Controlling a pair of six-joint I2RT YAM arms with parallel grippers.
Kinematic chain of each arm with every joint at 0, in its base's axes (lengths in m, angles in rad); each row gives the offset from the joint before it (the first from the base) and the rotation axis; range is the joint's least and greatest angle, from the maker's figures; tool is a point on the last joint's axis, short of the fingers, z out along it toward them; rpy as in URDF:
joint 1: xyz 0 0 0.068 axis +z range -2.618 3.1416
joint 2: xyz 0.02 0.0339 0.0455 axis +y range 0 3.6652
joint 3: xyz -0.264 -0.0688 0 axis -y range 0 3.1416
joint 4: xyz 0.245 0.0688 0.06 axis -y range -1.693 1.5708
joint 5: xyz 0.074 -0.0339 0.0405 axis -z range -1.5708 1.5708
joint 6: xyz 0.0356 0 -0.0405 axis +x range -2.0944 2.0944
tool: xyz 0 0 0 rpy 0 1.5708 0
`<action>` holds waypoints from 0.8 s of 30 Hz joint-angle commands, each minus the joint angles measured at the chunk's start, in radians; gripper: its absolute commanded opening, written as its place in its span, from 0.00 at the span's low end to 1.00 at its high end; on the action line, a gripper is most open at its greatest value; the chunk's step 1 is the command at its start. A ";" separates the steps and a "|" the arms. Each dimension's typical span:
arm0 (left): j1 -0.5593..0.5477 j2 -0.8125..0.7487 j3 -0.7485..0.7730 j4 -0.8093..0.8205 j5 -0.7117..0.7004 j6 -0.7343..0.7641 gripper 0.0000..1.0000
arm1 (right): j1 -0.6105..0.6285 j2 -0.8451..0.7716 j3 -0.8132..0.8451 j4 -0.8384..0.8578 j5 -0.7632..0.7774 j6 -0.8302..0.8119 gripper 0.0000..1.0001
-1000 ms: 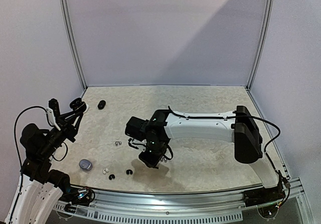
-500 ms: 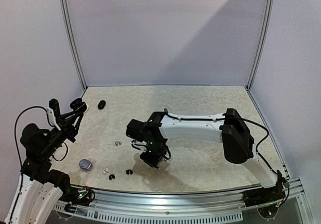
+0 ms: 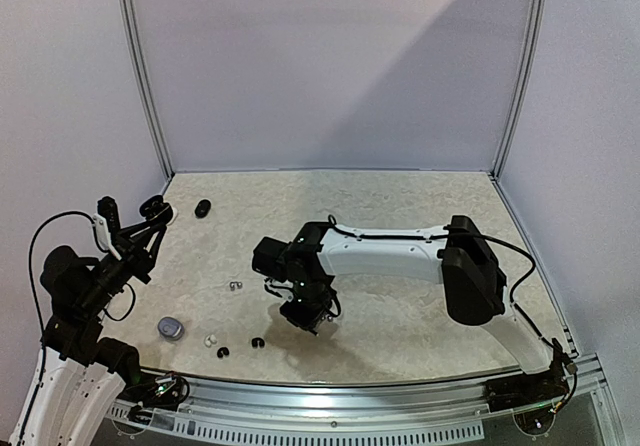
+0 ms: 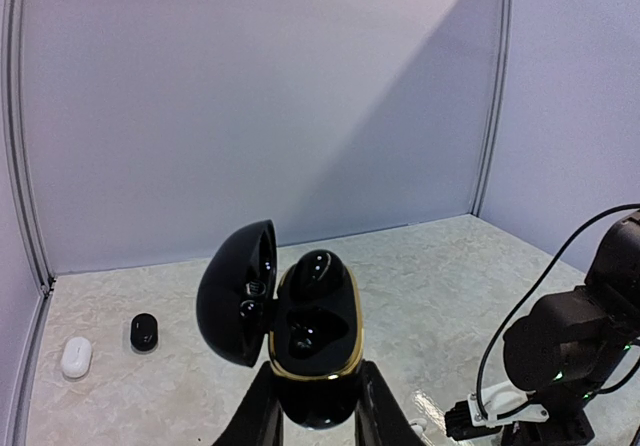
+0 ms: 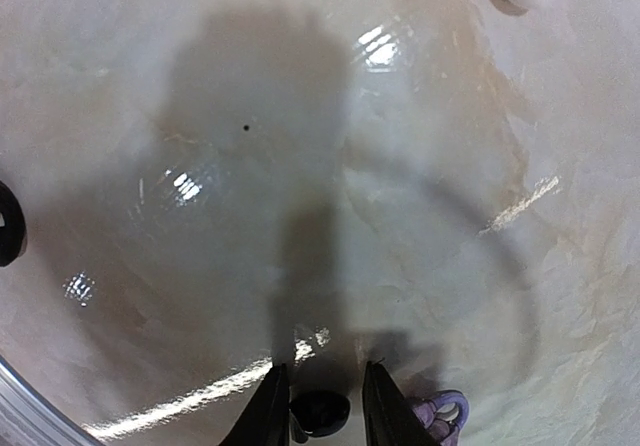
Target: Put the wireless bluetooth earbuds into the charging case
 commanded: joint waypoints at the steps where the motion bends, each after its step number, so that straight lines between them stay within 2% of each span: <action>1: 0.007 -0.012 -0.011 0.020 0.012 -0.006 0.00 | 0.001 0.024 0.009 -0.079 0.008 0.029 0.26; 11: 0.007 -0.015 -0.012 0.021 0.012 -0.006 0.00 | 0.001 0.020 0.011 -0.087 0.020 0.039 0.33; 19: 0.007 -0.012 -0.011 0.021 0.014 -0.006 0.00 | 0.002 0.025 0.012 -0.065 -0.007 0.038 0.14; 24: 0.006 -0.016 -0.011 0.053 0.021 0.003 0.00 | -0.001 0.012 0.034 -0.055 -0.007 0.037 0.08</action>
